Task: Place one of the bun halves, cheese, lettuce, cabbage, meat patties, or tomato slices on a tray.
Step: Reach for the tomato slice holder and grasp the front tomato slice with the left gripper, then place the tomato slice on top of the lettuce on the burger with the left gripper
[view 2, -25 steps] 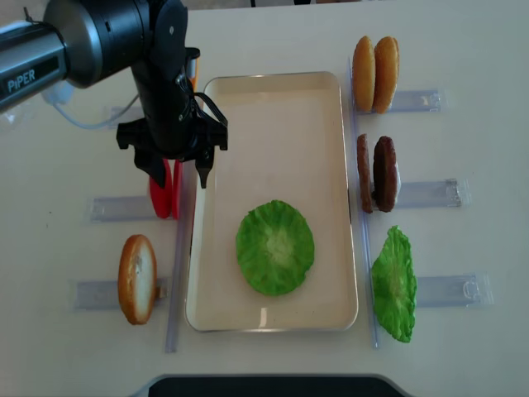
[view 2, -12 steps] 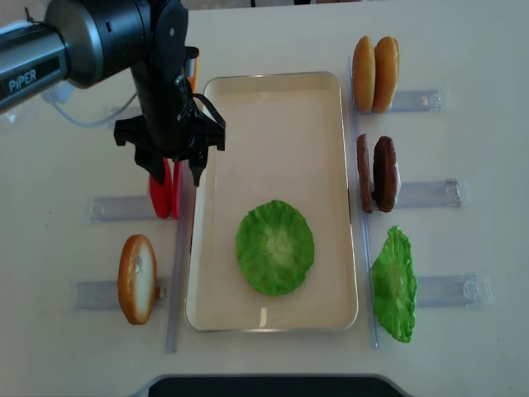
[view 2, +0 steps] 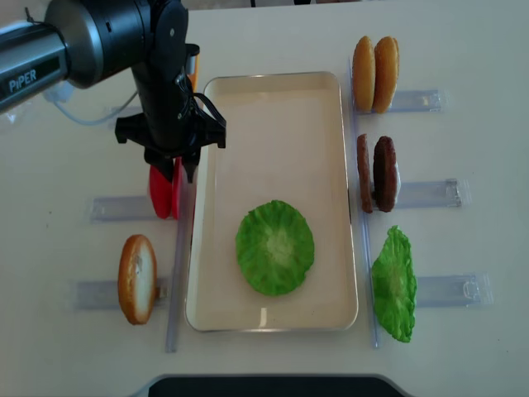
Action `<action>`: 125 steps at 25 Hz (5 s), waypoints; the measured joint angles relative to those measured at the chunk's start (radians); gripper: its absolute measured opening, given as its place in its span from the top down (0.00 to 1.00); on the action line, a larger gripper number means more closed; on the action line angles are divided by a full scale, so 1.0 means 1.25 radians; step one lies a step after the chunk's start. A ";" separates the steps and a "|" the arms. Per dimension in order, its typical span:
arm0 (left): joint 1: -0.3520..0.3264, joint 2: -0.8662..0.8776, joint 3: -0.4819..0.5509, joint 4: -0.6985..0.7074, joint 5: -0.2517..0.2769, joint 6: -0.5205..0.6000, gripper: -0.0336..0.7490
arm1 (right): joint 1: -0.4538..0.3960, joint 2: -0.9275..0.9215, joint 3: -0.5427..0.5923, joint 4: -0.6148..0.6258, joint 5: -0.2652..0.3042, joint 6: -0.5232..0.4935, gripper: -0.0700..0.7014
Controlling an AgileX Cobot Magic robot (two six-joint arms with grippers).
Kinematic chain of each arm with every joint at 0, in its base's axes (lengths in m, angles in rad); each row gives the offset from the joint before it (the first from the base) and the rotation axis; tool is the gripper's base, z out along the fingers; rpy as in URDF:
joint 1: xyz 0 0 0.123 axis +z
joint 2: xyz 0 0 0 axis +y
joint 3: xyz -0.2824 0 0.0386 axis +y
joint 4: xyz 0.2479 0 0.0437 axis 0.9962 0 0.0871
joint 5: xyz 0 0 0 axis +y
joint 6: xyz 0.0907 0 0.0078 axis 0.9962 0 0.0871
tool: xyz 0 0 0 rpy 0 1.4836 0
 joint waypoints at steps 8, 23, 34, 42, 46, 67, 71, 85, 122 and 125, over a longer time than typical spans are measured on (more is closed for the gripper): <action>0.000 0.000 0.000 0.021 0.014 0.000 0.85 | 0.000 0.000 0.000 0.000 0.000 0.000 0.31; 0.000 -0.020 0.000 0.026 0.023 -0.003 0.90 | 0.000 0.000 0.000 0.000 0.000 0.000 0.31; 0.000 -0.146 0.000 0.025 0.065 -0.005 0.90 | 0.000 0.000 0.000 0.000 0.000 0.000 0.31; 0.000 -0.159 0.000 0.025 0.079 -0.008 0.90 | 0.000 0.000 0.000 0.000 0.000 0.000 0.31; -0.005 -0.161 0.003 0.029 0.079 -0.025 0.90 | 0.000 0.000 0.000 0.000 0.000 0.000 0.31; -0.118 -0.380 0.183 -0.019 0.081 -0.154 0.90 | 0.000 0.000 0.000 0.000 0.000 0.000 0.31; -0.118 -0.426 0.232 -0.023 0.082 -0.164 0.90 | 0.000 0.000 0.000 0.000 0.000 0.000 0.31; -0.116 -0.472 0.377 -0.190 -0.143 -0.002 0.90 | 0.000 0.000 0.000 0.000 0.000 0.000 0.31; 0.167 -0.283 0.563 -1.168 -0.241 1.102 0.90 | 0.000 0.000 0.000 0.001 0.000 0.000 0.31; 0.167 -0.264 0.565 -1.175 -0.251 1.113 0.90 | 0.000 0.000 0.000 0.001 0.000 0.000 0.31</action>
